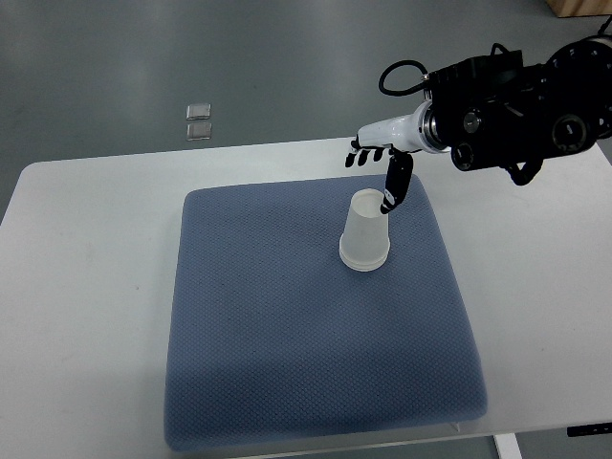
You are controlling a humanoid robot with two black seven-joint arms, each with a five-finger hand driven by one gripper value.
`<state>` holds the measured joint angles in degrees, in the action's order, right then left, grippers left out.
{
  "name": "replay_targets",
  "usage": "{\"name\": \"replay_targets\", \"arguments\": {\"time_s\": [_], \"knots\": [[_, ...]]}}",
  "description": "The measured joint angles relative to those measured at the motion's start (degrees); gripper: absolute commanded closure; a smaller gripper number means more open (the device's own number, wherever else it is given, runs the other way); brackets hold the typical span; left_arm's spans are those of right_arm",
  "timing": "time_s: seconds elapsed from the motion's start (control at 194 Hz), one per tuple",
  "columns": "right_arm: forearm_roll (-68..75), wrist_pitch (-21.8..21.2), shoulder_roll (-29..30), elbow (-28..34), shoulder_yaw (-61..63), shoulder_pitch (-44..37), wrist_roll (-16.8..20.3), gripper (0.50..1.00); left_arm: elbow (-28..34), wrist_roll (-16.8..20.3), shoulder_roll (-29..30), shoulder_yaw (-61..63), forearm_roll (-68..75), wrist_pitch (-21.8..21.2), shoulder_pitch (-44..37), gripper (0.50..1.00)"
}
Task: Stack paper cups
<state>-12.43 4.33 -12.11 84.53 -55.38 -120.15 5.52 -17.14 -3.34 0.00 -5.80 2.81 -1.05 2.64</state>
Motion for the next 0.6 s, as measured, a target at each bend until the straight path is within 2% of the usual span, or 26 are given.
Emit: {"name": "replay_targets", "arguments": {"time_s": [0.119,0.237,0.418,0.599], "knots": [[5.29,0.92,-2.93,-3.11,5.07,0.97,-0.39,0.615,0.0,0.02,0.0,0.0,0.0,0.0,0.0,0.5],[11.63,2.73,-7.3,-8.24,14.22,6.17,-0.67,0.615,0.0,0.04,0.0,0.0,0.0,0.0,-0.08,0.5],[21.91,8.48,-9.79,-16.04,28.21,18.0,-1.27,0.615,-0.05,0.04,0.0,0.09,0.0,0.0,-0.09,0.5],[28.95,11.63,-11.67,-25.34,49.63,32.95,-4.84,0.615,-0.09,0.01,0.0,0.26,0.0,0.0,-0.09,0.5]]}}
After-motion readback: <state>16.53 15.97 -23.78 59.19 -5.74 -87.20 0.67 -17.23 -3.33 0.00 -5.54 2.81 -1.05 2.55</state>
